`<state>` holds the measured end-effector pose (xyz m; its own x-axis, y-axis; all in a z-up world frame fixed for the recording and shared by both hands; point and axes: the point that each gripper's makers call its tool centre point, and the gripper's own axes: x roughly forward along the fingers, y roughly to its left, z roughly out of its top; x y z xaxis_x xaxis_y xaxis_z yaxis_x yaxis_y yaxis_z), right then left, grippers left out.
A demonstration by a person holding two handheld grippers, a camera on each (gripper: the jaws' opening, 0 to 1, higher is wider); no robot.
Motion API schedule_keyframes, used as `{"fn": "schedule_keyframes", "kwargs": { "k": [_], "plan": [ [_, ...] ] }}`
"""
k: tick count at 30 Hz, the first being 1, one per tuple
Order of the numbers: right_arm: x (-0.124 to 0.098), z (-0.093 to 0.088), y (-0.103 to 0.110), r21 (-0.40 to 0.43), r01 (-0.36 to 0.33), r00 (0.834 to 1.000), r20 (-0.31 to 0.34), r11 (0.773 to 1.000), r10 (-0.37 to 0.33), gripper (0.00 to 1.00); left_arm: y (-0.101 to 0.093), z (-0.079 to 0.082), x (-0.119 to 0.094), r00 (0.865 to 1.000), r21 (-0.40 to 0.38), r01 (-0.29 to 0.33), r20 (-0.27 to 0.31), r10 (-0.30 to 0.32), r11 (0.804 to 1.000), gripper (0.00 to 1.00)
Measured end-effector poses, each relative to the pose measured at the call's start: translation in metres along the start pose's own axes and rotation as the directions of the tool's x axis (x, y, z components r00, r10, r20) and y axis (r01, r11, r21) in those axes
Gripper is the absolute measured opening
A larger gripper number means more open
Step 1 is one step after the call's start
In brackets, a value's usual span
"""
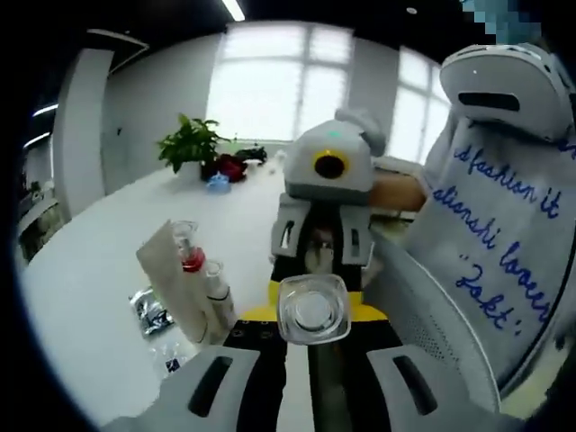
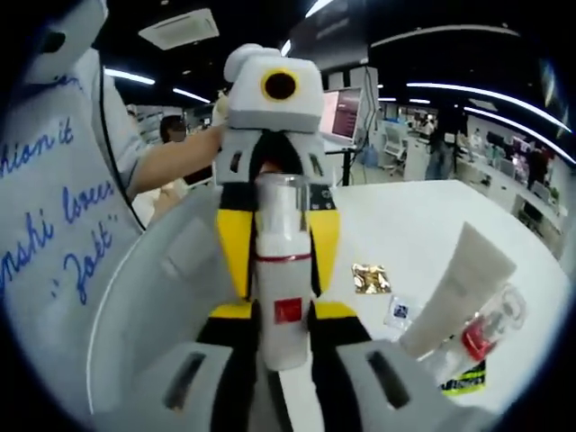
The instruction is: Arrange the skincare products in the storage area until every visible bottle or jar stands upright without overlapping.
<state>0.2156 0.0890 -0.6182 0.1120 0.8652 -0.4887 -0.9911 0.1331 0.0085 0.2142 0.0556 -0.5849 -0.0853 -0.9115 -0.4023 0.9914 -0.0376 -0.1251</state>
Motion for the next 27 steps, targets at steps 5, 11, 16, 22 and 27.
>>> {"fn": "schedule_keyframes", "kwargs": {
  "k": [5, 11, 16, 22, 27],
  "plan": [
    [0.0, -0.002, 0.004, 0.01, -0.036, 0.999, -0.008, 0.999, 0.037, 0.21, -0.004, 0.0, 0.003, 0.999, 0.031, 0.032, -0.029, -0.031, 0.999, 0.18],
    [-0.002, -0.004, -0.001, 0.031, -0.006, 1.0, -0.009, 1.0, 0.006, 0.21, -0.001, 0.001, 0.006, 1.0, 0.038, 0.008, -0.018, -0.007, 0.999, 0.18],
    [-0.002, -0.002, -0.01, 0.11, 0.058, 0.998, 0.022, 0.992, -0.061, 0.2, 0.016, 0.004, 0.003, 0.996, -0.068, -0.079, 0.044, 0.082, 0.995, 0.2],
    [-0.004, -0.005, -0.027, 0.196, 0.153, 0.986, 0.042, 0.969, -0.164, 0.2, 0.04, 0.013, -0.002, 0.964, -0.216, -0.197, 0.137, 0.229, 0.956, 0.23],
    [-0.007, -0.014, -0.04, 0.255, 0.241, 0.966, 0.025, 0.936, -0.256, 0.2, 0.056, 0.018, -0.008, 0.917, -0.321, -0.283, 0.184, 0.353, 0.904, 0.24]
  ]
}}
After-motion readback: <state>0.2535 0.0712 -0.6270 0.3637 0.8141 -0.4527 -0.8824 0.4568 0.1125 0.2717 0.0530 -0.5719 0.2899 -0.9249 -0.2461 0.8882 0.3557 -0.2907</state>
